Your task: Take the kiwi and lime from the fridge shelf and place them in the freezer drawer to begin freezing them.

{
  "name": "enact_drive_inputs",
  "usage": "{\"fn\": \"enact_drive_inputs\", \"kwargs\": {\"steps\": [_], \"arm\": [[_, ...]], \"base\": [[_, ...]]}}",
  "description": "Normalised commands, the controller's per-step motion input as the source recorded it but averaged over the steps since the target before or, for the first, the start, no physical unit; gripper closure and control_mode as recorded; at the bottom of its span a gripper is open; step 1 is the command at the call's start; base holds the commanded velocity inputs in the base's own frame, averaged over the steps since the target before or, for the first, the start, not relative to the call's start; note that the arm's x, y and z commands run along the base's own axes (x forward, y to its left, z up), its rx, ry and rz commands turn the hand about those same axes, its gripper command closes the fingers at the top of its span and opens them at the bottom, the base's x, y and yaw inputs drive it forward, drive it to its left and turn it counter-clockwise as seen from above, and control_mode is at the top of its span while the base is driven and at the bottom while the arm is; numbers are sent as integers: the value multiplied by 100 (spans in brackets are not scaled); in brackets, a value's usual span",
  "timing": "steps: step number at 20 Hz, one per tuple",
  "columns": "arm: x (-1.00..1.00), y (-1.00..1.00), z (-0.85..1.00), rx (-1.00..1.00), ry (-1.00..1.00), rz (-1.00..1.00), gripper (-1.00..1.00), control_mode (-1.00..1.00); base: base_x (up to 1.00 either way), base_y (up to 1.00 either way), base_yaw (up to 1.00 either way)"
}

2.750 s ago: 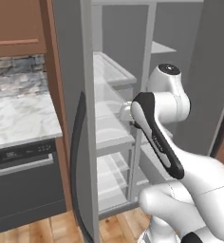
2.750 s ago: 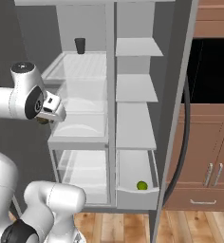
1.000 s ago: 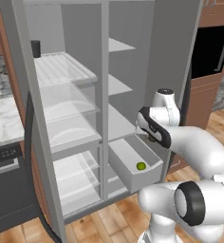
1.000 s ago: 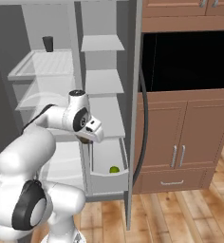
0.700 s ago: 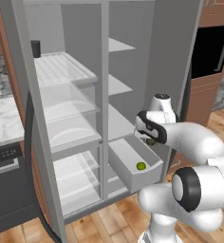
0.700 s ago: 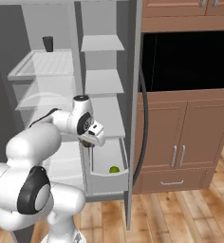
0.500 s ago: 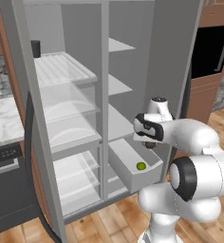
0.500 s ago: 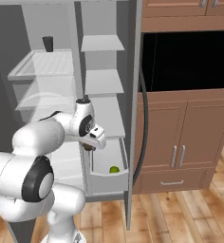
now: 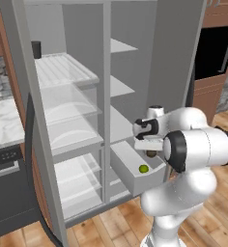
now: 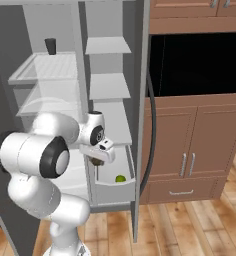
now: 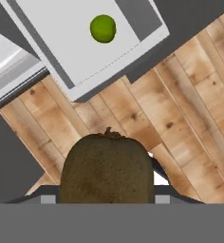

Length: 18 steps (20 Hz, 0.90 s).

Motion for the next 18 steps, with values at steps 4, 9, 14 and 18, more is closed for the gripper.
{"fn": "enact_drive_inputs", "kwargs": {"steps": [4, 9, 14, 18], "arm": [[20, -8, -37, 0, 17, 0, 100, -100], [36, -4, -35, 0, 9, 0, 100, -100], [38, -2, -32, 0, 1, 0, 100, -100], [27, -2, -49, 0, 0, 0, 100, -100]], "base": [[0, 0, 0], [0, 0, 0], [0, 0, 0], [0, 0, 0]]}}
